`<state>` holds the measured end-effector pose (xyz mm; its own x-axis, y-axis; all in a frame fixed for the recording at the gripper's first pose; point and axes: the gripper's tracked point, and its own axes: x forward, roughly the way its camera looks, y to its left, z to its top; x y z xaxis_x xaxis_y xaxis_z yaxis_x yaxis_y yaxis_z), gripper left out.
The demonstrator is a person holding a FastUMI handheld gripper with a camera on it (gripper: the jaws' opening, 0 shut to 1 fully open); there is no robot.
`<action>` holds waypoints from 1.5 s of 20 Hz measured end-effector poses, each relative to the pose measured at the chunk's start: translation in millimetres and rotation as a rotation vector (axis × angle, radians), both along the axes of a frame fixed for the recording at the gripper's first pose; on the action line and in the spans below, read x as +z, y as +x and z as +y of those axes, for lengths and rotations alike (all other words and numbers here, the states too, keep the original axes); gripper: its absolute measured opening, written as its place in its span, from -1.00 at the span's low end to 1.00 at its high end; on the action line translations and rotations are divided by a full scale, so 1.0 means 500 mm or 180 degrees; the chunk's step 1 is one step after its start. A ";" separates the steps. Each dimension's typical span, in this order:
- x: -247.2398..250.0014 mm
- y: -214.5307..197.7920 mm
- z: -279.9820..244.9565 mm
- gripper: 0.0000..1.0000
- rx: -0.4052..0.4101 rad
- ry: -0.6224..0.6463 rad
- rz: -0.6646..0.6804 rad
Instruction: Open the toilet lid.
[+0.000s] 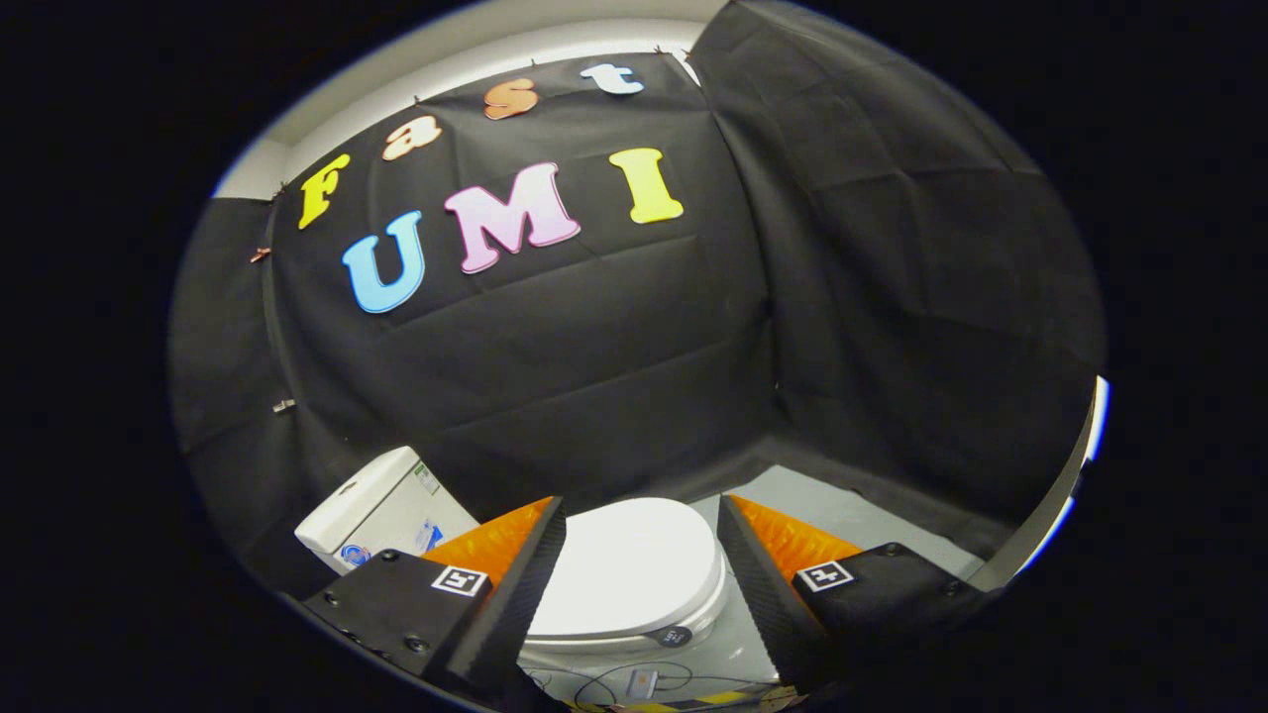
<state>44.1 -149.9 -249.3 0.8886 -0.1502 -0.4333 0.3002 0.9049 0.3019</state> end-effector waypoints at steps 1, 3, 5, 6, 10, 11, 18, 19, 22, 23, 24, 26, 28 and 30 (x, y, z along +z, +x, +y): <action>-0.023 0.004 -0.008 0.95 -0.0036 0.0081 0.0072; -0.075 0.002 -0.024 0.94 -0.0088 0.0291 0.0213; -0.128 -0.001 -0.033 0.94 -0.0126 0.0517 0.0333; -0.157 -0.003 -0.035 0.95 -0.0147 0.0603 0.0391; -0.280 -0.009 -0.029 0.95 -0.0167 0.0841 0.0657; -0.311 -0.005 -0.027 0.96 -0.0168 0.0915 0.0714; -0.451 -0.023 -0.002 0.95 -0.0280 0.1475 0.0929; -0.471 -0.021 0.013 0.95 -0.0271 0.1541 0.0972; -0.525 -0.029 0.032 0.95 -0.0345 0.1787 0.1120; -0.547 -0.037 0.035 0.95 -0.0372 0.1851 0.1172; -0.562 -0.042 0.041 0.95 -0.0385 0.1922 0.1198; -0.584 -0.044 0.049 0.94 -0.0417 0.2087 0.1209; -0.603 -0.042 0.058 0.93 -0.0457 0.2328 0.1188; -0.621 -0.042 0.059 0.78 -0.0558 0.2580 0.1145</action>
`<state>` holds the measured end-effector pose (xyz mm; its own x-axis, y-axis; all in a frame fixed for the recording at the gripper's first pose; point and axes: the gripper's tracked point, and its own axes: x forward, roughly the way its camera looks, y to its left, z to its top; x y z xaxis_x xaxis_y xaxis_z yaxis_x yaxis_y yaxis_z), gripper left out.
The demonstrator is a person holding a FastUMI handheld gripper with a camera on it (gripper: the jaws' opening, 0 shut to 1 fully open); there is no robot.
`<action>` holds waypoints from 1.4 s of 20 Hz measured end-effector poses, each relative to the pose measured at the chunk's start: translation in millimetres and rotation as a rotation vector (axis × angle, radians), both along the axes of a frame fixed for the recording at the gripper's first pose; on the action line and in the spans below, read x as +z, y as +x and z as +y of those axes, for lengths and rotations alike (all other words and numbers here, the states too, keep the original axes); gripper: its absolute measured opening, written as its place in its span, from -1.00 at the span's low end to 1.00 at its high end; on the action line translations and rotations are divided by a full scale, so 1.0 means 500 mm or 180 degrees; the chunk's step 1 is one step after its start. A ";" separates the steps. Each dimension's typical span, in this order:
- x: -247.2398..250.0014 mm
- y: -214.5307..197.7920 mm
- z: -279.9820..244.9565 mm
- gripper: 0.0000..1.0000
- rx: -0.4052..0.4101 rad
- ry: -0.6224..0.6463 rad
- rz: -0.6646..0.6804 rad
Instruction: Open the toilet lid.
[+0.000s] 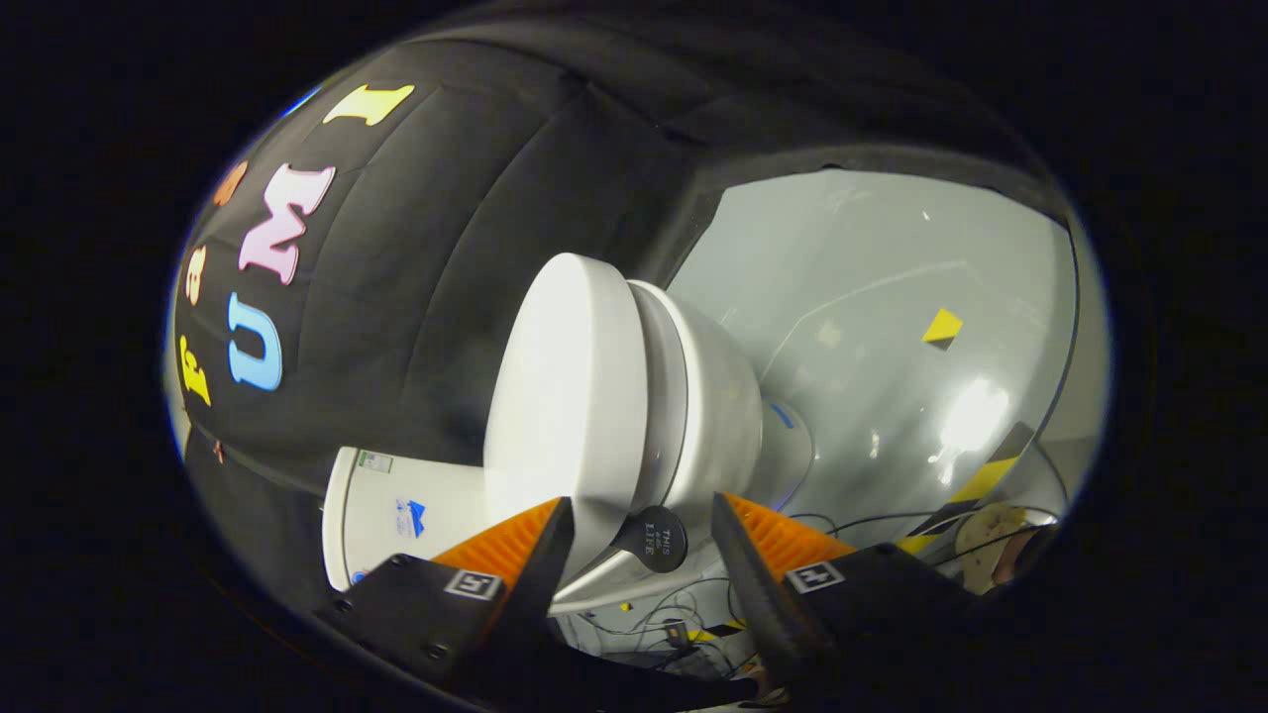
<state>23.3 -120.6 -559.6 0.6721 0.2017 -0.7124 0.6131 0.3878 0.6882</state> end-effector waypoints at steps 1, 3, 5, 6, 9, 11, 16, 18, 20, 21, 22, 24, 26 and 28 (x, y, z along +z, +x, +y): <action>-0.017 -0.003 0.002 0.63 -0.0054 0.0070 0.0024; -0.027 -0.002 0.016 0.61 -0.0070 0.0157 0.0010; -0.026 0.001 0.020 0.61 -0.0117 0.0263 -0.0045; -0.027 0.003 0.020 0.62 -0.0173 0.0346 -0.0054; -0.066 -0.001 0.026 0.29 -0.0229 0.0377 0.0082; -0.051 0.006 0.054 -0.35 -0.0154 0.0463 -0.0010; -0.051 0.014 0.046 -0.69 -0.0279 0.0595 -0.0097; -0.059 0.032 0.059 -0.76 -0.0333 0.0613 -0.0134; -0.047 0.018 0.047 -0.90 -0.0292 0.0580 -0.0144; -0.044 0.018 0.046 -0.90 -0.0296 0.0569 -0.0152; -0.041 0.019 0.048 -0.90 -0.0269 0.0553 -0.0149; -0.034 0.019 0.051 -0.91 -0.0145 0.0431 -0.0102; -0.011 0.025 0.054 -0.90 -0.0063 0.0373 -0.0127; 0.023 0.033 0.060 -0.90 0.0109 0.0212 -0.0185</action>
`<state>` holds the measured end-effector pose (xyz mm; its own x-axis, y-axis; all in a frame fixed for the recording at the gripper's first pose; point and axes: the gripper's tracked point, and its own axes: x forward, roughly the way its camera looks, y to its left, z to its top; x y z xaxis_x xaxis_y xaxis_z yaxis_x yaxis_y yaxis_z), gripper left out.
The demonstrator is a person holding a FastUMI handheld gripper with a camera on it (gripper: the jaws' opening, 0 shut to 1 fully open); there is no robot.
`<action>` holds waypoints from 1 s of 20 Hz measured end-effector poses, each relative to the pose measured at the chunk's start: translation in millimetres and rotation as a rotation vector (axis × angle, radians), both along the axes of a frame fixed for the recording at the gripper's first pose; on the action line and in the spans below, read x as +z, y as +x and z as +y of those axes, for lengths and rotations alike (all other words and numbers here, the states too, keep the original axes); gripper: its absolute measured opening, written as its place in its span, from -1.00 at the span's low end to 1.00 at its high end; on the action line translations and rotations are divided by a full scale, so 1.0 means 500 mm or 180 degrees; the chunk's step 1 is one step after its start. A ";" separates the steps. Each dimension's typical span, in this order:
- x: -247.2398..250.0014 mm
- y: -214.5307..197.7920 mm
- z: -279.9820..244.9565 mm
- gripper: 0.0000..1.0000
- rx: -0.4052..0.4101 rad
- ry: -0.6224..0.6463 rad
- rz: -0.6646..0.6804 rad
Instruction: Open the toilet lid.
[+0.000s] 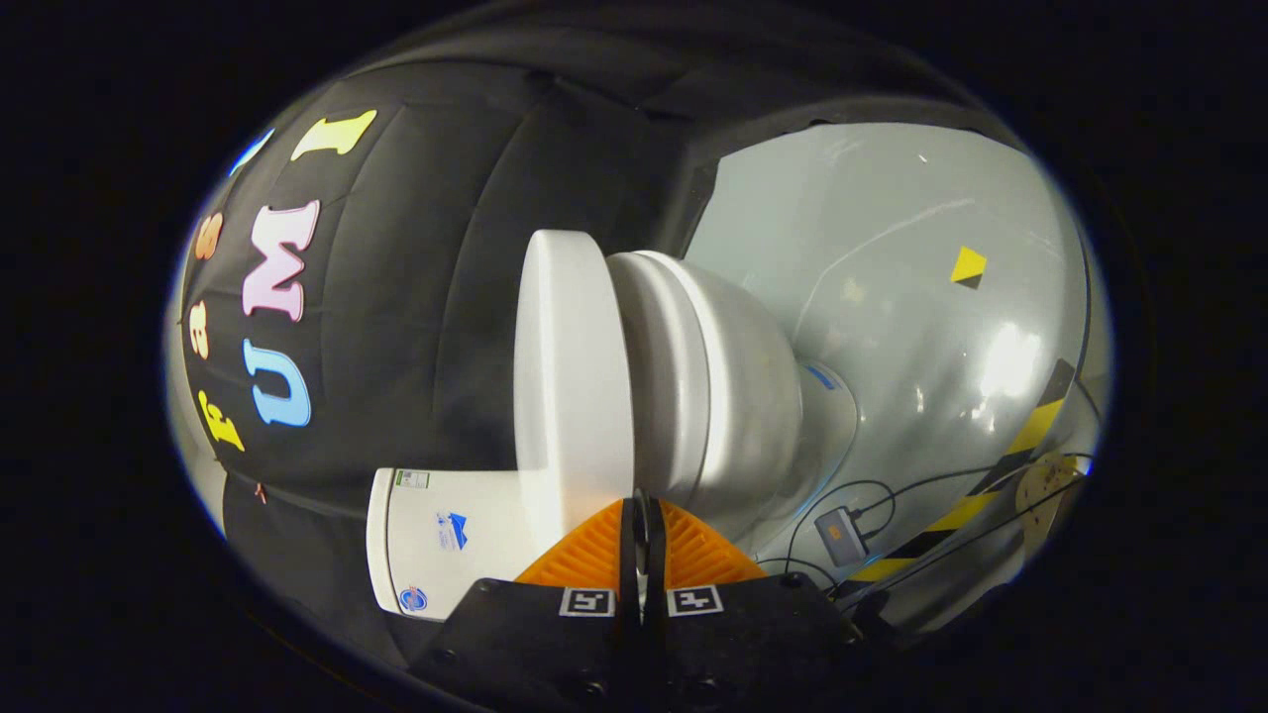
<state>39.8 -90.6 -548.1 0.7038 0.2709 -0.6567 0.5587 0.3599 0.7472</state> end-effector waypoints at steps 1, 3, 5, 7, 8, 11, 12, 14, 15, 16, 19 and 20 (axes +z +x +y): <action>0.019 0.005 0.000 -0.90 0.0093 -0.0111 -0.0046; 0.057 0.012 0.010 -0.90 0.0214 -0.0276 -0.0114; 0.090 0.021 0.020 -0.90 0.0264 -0.0435 -0.0132; 0.129 0.030 0.036 -0.90 0.0344 -0.0585 -0.0206; 0.156 0.038 0.049 -0.90 0.0398 -0.0654 -0.0266; 0.221 0.053 0.085 -0.90 0.0607 -0.0938 -0.0381; 0.237 0.057 0.097 -0.90 0.0660 -0.1031 -0.0405; 0.264 0.061 0.117 -0.90 0.0721 -0.1171 -0.0425; 0.273 0.063 0.125 -0.90 0.0733 -0.1212 -0.0432; 0.281 0.063 0.135 -0.90 0.0733 -0.1227 -0.0442; 0.303 0.066 0.157 -0.90 0.0764 -0.1321 -0.0467; 0.309 0.069 0.164 -0.90 0.0785 -0.1379 -0.0468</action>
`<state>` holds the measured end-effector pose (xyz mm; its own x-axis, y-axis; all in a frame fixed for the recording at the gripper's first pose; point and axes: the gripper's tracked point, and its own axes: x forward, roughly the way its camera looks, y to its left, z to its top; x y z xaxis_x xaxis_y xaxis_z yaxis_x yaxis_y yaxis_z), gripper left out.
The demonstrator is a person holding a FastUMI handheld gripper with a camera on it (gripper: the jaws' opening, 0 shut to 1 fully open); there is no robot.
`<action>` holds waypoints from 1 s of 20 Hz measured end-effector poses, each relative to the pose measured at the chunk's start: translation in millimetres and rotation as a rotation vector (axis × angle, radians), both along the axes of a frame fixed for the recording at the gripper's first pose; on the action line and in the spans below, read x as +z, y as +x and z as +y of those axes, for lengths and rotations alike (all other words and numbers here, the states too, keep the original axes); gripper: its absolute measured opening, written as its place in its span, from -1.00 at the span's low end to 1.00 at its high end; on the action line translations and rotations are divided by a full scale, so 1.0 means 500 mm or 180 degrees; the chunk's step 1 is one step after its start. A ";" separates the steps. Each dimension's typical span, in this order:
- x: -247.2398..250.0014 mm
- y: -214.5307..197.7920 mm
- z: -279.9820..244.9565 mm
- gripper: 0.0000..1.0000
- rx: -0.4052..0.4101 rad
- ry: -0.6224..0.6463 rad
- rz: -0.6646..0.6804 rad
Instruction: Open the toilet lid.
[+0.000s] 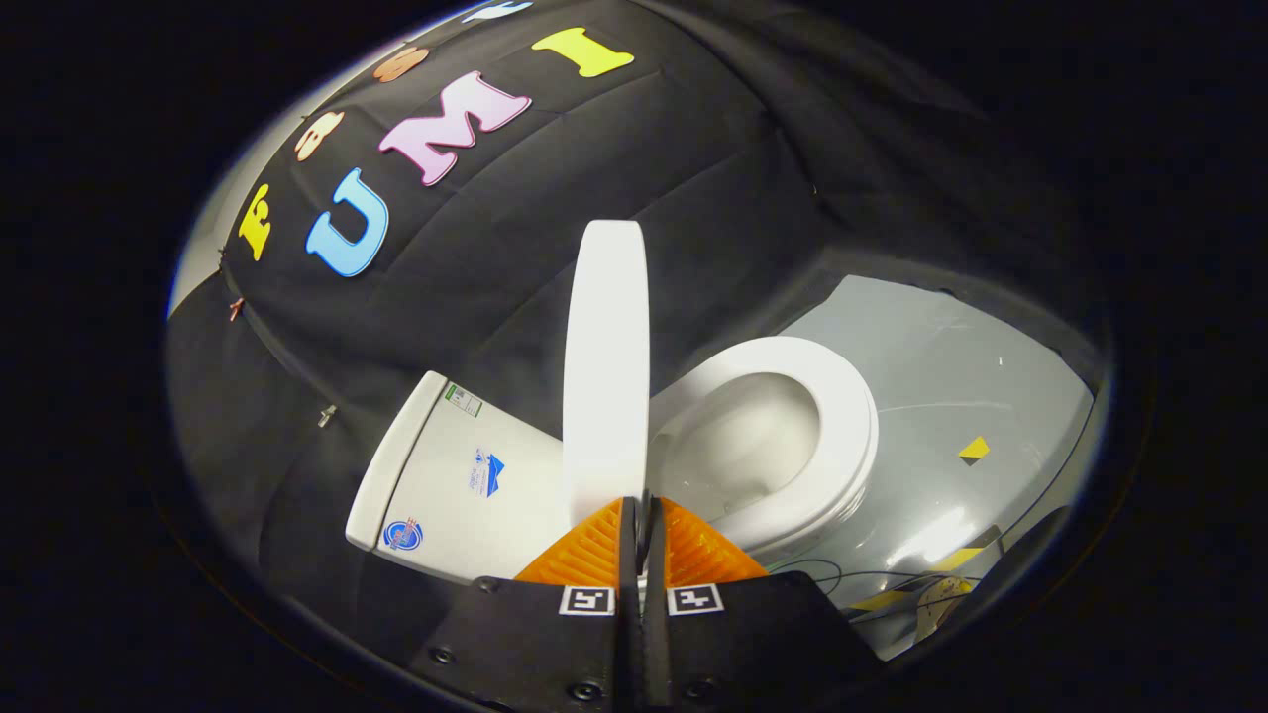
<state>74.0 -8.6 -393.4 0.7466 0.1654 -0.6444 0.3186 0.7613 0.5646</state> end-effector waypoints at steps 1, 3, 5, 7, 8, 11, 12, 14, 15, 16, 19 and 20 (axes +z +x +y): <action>0.008 0.003 0.009 -0.90 0.0025 -0.0055 -0.0009; 0.027 0.010 0.029 -0.90 0.0089 -0.0169 -0.0046; 0.048 0.014 0.053 -0.90 0.0183 -0.0315 -0.0088; 0.064 0.020 0.078 -0.90 0.0289 -0.0471 -0.0123; 0.074 0.022 0.089 -0.90 0.0338 -0.0536 -0.0148; 0.097 0.031 0.128 -0.90 0.0473 -0.0670 -0.0227; 0.104 0.032 0.140 -0.90 0.0513 -0.0705 -0.0250; 0.118 0.038 0.165 -0.91 0.0590 -0.0754 -0.0305; 0.124 0.040 0.180 -0.90 0.0628 -0.0776 -0.0332; 0.129 0.043 0.195 -0.90 0.0669 -0.0802 -0.0357; 0.142 0.047 0.234 -0.90 0.0781 -0.0819 -0.0432; 0.146 0.048 0.248 -0.90 0.0816 -0.0812 -0.0455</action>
